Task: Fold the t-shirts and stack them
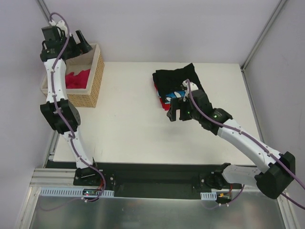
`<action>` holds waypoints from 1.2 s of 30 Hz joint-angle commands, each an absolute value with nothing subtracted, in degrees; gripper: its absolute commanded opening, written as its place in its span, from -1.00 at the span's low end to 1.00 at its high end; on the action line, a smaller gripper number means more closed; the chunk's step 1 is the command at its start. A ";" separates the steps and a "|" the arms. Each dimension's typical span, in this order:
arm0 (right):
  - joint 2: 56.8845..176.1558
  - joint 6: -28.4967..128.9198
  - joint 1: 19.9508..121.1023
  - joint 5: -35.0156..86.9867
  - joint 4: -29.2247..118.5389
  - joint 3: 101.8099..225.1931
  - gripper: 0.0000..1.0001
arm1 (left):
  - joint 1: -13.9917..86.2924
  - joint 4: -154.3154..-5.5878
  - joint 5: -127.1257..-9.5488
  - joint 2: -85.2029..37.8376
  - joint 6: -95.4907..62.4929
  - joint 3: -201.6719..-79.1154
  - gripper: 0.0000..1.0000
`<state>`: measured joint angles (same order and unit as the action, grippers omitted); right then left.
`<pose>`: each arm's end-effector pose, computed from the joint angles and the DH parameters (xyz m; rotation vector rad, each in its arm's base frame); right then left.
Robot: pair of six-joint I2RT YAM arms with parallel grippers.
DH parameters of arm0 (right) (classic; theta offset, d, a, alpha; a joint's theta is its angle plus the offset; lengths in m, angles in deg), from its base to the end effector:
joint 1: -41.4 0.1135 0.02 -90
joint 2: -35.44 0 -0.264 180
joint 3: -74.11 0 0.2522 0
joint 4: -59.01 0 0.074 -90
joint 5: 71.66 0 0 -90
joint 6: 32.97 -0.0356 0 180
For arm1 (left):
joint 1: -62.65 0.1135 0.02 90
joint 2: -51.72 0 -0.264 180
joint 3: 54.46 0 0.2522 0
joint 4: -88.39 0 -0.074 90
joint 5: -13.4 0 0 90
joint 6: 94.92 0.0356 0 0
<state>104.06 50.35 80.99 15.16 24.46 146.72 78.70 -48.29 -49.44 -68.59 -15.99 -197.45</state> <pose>0.2091 0.1703 0.3212 -0.5715 2.0542 0.4237 0.4704 0.1184 0.4014 -0.1356 1.9047 -0.3979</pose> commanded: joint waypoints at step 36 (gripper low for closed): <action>92.39 48.85 88.25 10.44 25.92 142.01 0.93 | 73.11 -40.14 -81.08 -41.25 -22.68 -149.08 0.98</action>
